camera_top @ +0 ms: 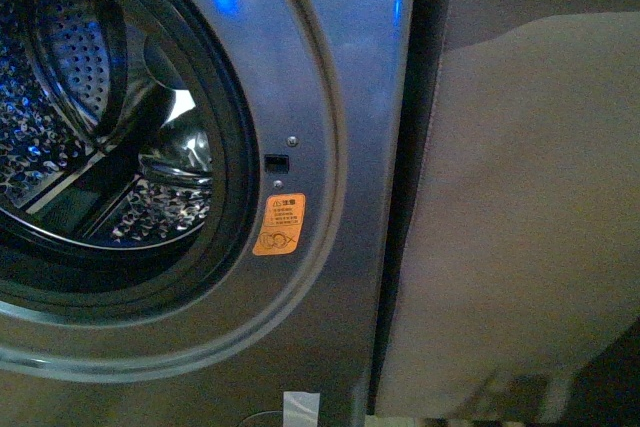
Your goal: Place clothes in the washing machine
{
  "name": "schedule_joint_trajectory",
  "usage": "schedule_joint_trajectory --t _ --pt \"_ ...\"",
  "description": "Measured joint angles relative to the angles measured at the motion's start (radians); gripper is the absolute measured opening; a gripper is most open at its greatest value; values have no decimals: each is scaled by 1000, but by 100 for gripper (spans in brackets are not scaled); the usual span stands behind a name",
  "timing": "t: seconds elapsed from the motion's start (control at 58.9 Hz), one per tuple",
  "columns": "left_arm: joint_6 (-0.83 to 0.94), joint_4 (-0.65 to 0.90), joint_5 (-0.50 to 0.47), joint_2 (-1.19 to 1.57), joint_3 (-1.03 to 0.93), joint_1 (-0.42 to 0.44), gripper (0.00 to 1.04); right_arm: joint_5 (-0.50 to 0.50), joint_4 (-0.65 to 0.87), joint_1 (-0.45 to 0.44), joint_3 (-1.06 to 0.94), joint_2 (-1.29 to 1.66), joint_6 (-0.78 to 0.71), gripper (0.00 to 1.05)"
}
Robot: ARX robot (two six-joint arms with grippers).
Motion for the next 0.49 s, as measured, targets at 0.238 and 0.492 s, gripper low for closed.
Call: schedule_joint_trajectory --t 0.238,0.492 --pt "0 0 0 0 0 0 98 0 0 0 0 0 0 97" --pt "0 0 0 0 0 0 98 0 0 0 0 0 0 97"
